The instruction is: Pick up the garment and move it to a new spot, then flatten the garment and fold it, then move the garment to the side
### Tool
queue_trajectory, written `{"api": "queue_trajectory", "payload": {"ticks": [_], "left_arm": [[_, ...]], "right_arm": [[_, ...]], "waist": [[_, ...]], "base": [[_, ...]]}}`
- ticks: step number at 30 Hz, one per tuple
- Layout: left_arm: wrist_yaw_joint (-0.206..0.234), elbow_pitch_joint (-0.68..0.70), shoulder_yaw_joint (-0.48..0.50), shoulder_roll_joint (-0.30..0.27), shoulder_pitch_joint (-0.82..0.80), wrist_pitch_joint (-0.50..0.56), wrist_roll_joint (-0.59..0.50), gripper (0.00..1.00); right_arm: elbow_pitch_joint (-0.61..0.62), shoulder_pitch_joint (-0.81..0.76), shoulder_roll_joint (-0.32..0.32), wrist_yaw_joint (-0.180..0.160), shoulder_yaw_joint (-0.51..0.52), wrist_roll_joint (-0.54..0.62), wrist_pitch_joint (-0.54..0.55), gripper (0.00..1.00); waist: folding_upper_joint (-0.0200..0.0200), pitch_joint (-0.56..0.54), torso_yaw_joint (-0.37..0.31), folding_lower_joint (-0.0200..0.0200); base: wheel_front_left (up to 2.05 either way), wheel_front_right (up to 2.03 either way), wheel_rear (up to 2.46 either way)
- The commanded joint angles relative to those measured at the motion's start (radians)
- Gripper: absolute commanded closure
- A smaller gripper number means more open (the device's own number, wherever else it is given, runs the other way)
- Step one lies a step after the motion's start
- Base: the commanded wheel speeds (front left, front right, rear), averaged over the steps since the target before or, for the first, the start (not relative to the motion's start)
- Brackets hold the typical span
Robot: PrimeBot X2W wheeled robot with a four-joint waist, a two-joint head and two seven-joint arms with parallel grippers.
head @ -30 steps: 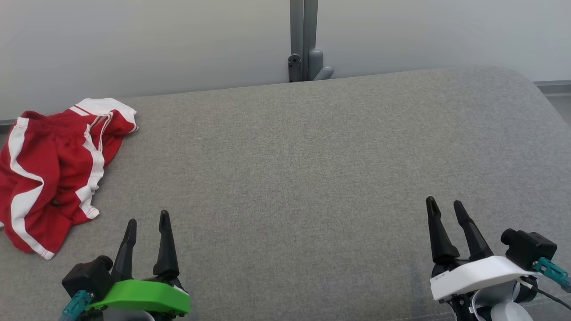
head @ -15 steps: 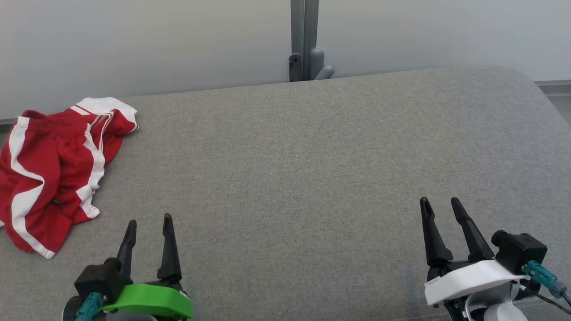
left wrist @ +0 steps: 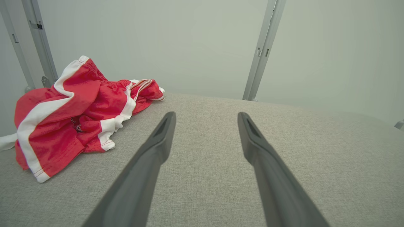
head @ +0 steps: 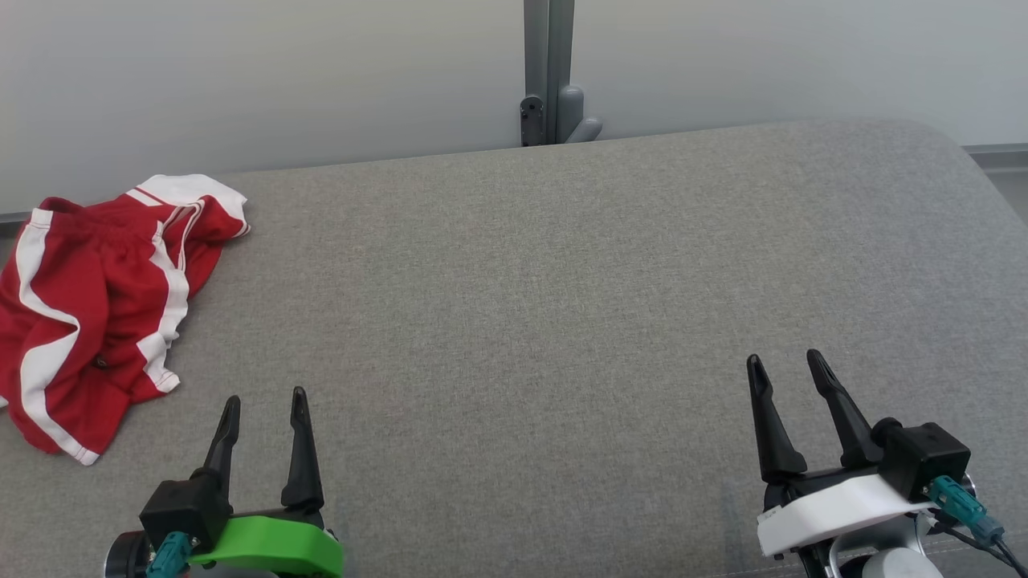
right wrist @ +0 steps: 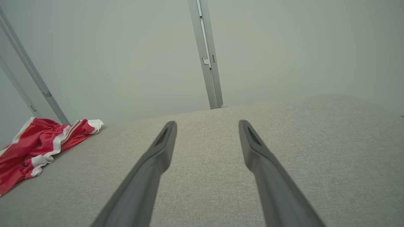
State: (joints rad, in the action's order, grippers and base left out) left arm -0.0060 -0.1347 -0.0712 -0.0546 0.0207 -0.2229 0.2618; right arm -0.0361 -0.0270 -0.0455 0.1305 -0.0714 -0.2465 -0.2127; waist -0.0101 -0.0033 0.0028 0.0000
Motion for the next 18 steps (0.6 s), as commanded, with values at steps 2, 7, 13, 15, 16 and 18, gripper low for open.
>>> {"api": "queue_trajectory", "payload": {"ticks": [2,7,13,15,16,18], "left_arm": [[-0.005,-0.002,0.004,0.0,0.006,-0.01,-0.026,0.0],[-0.009,-0.01,0.009,0.002,0.009,-0.019,-0.058,0.0],[-0.012,-0.019,0.01,0.003,0.016,-0.029,-0.094,0.0],[-0.014,-0.022,0.009,0.003,0.02,-0.032,-0.108,0.0],[-0.014,-0.024,0.009,0.003,0.022,-0.034,-0.115,0.0],[-0.015,-0.026,0.008,0.004,0.025,-0.036,-0.127,0.0]], "right_arm": [[0.011,-0.01,-0.006,0.0,-0.002,0.029,-0.013,0.0],[0.012,-0.013,-0.006,0.0,-0.003,0.064,-0.023,0.0],[0.016,-0.022,-0.007,0.0,-0.009,0.105,-0.035,0.0],[0.017,-0.026,-0.007,0.0,-0.012,0.118,-0.04,0.0],[0.019,-0.027,-0.007,0.0,-0.014,0.125,-0.042,0.0],[0.02,-0.03,-0.007,0.0,-0.016,0.136,-0.046,0.0]], "waist": [[0.0083,0.001,0.0,0.0],[0.0087,0.001,0.002,0.0],[0.0092,-0.004,0.003,0.0],[0.0094,-0.005,0.003,0.0],[0.0095,-0.005,0.003,0.0],[0.0096,-0.007,0.003,0.0]], "base": [[0.0,0.0,0.0],[0.0,0.0,0.0],[0.0,0.0,0.0],[0.0,0.0,0.0],[0.0,0.0,0.0],[0.0,0.0,0.0]]}}
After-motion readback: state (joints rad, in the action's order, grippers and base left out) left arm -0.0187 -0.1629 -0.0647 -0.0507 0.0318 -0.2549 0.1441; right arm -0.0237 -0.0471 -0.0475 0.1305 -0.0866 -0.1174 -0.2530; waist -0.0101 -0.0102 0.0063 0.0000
